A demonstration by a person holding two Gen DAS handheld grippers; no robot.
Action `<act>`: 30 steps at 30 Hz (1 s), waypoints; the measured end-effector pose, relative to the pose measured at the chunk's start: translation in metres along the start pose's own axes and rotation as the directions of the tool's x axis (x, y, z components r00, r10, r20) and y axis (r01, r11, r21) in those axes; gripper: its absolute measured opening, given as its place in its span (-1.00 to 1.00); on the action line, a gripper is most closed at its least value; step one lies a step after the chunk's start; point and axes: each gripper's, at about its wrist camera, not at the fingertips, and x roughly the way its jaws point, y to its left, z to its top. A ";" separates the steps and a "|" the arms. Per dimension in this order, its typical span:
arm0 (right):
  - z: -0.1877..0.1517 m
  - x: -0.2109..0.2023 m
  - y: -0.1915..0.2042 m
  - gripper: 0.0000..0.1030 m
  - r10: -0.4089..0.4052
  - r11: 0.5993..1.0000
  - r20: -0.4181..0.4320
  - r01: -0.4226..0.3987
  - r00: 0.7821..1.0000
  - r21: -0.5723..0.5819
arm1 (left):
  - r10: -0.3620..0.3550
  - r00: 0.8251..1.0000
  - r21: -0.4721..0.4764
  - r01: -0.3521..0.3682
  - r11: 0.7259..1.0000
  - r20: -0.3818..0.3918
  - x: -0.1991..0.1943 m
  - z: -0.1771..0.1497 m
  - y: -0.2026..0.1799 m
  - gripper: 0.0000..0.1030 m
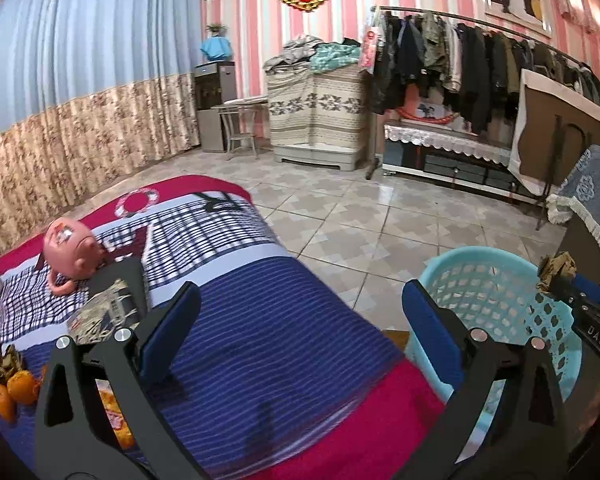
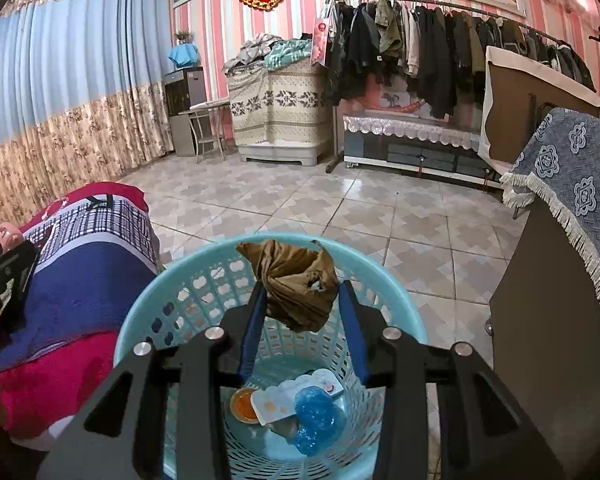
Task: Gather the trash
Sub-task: 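Carry both items over the basket, open the left tool then the right tool, then grasp the black ribbed cylinder with the left tool while the right tool grasps the orange half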
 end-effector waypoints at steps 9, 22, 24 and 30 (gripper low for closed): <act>0.007 -0.014 0.006 0.54 -0.022 1.000 0.056 0.022 0.998 0.000 | 0.039 0.999 -0.012 -0.039 0.999 0.023 -0.022 0.000 0.025 0.89; 0.014 -0.032 0.081 0.91 0.052 0.994 0.093 -0.043 0.994 -0.096 | 0.178 0.983 -0.074 -0.175 0.982 0.036 -0.075 -0.017 0.110 0.89; 0.013 -0.034 0.097 0.91 0.081 0.991 0.088 -0.071 0.993 -0.113 | 0.212 0.977 -0.087 -0.209 0.974 0.025 -0.082 -0.022 0.130 0.89; 0.003 -0.039 0.154 0.91 0.162 0.970 0.061 -0.148 0.985 -0.192 | 0.353 0.935 -0.128 -0.355 0.926 -0.045 -0.094 -0.047 0.208 0.89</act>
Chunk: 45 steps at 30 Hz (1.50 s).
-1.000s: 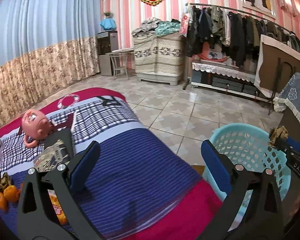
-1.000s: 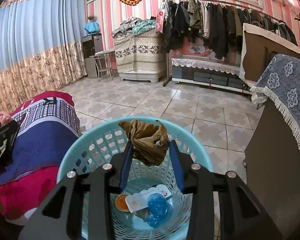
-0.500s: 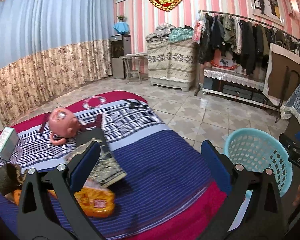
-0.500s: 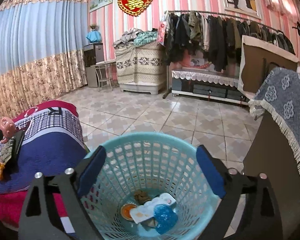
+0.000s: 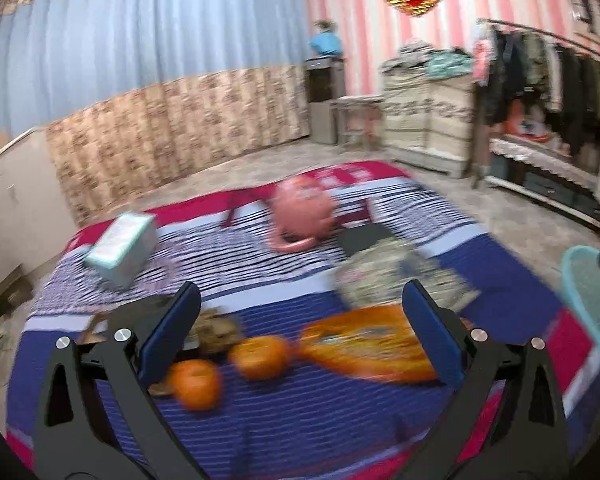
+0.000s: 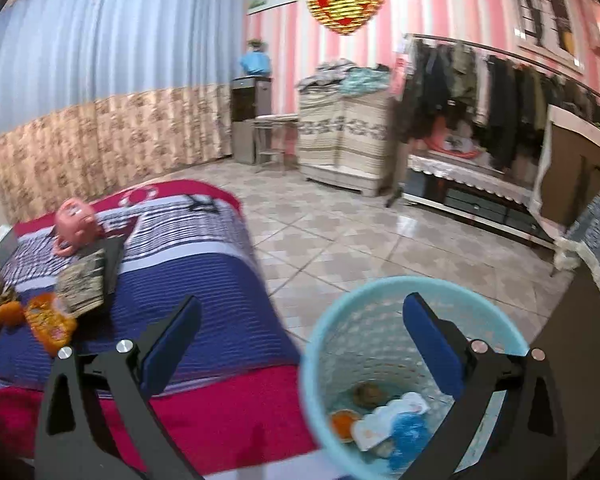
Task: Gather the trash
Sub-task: 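Grasp the black ribbed cylinder with the left tool while the right tool grasps the orange half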
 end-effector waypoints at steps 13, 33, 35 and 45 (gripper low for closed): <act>-0.013 0.000 0.092 0.91 0.163 0.986 -0.074 -0.164 0.984 -0.007 | 0.161 0.973 -0.153 -0.187 0.970 -0.168 0.057 -0.027 0.129 0.89; -0.031 0.001 0.259 0.47 0.447 0.852 -0.245 -0.493 0.860 -0.178 | 0.113 0.985 -0.067 -0.122 0.990 -0.127 0.015 -0.042 0.172 0.55; -0.034 0.002 0.277 0.40 0.462 0.835 -0.260 -0.515 0.848 -0.194 | 0.121 0.984 -0.077 -0.132 0.988 -0.127 0.006 -0.048 0.185 0.55; -0.038 0.019 0.326 -0.39 0.446 0.791 -0.371 -0.552 0.815 -0.263 | 0.124 0.979 -0.163 -0.151 0.975 -0.161 -0.004 -0.062 0.222 0.55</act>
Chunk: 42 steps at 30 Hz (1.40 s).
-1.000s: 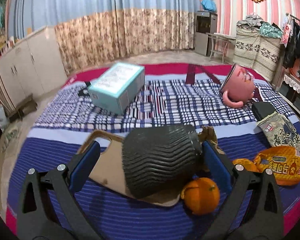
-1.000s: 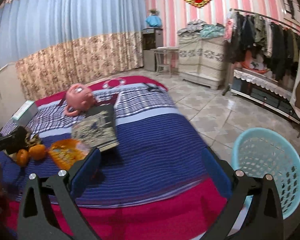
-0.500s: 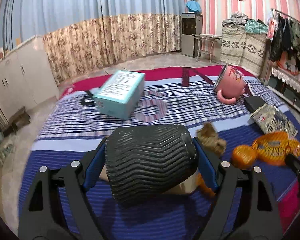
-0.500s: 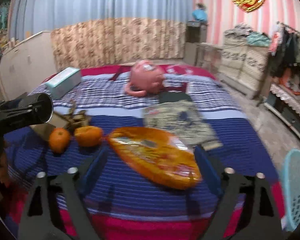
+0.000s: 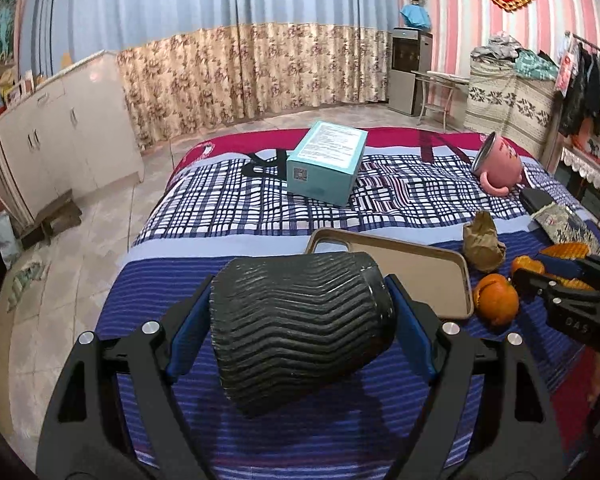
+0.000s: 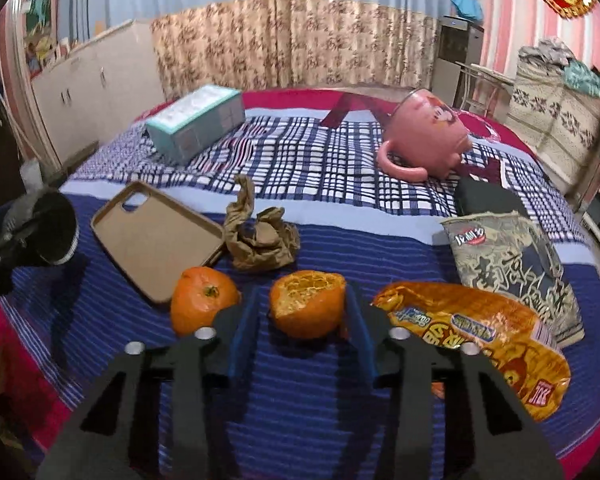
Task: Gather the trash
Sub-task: 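Grasp the black ribbed cylinder with the left tool while the right tool grasps the orange half, then carry both items over the basket and open both tools to drop them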
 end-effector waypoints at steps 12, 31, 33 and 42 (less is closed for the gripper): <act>-0.005 -0.090 -0.055 -0.59 -0.037 0.998 0.195 0.025 0.980 0.064 | -0.047 0.997 0.055 0.044 0.998 0.063 -0.020 0.013 -0.046 0.55; -0.114 -0.198 -0.253 -0.59 -0.497 0.841 0.171 0.423 0.851 0.338 | -0.306 0.946 0.252 0.273 0.928 0.102 -0.054 0.021 -0.252 0.55; -0.125 -0.209 -0.274 -0.59 -0.548 0.802 0.160 0.462 0.821 0.378 | -0.333 0.938 0.273 0.297 0.915 0.098 -0.057 0.020 -0.277 0.55; -0.157 -0.233 -0.328 -0.59 -0.639 0.703 0.105 0.523 0.762 0.481 | -0.457 0.886 0.348 0.408 0.844 0.071 -0.072 0.007 -0.373 0.55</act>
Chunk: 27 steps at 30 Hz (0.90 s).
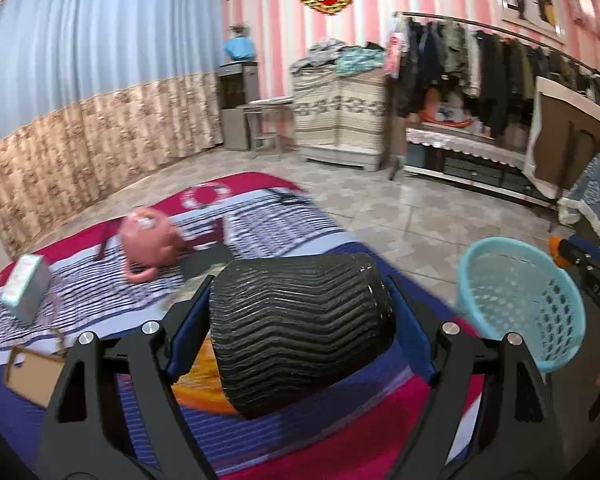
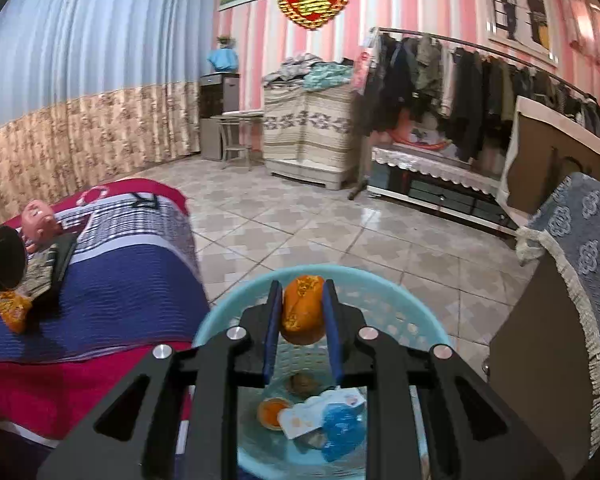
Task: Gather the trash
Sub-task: 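Carry both items over the basket and open both tools to drop them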
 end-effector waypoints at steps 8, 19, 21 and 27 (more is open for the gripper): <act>-0.004 0.013 -0.035 -0.59 -0.013 0.996 -0.011 0.014 1.000 0.090 | -0.111 0.994 0.057 0.111 0.992 -0.006 0.026 0.007 -0.076 0.55; -0.009 0.019 -0.077 -0.59 -0.066 0.978 -0.010 0.066 0.998 0.200 | -0.237 0.971 0.136 0.239 0.962 -0.031 0.060 0.012 -0.165 0.55; -0.011 0.019 -0.081 -0.59 -0.068 0.975 -0.010 0.068 0.998 0.213 | -0.245 0.969 0.146 0.247 0.958 -0.033 0.064 0.014 -0.176 0.55; -0.013 0.022 -0.084 -0.59 -0.073 0.972 -0.018 0.075 0.997 0.224 | -0.252 0.967 0.165 0.253 0.953 -0.031 0.068 0.019 -0.193 0.80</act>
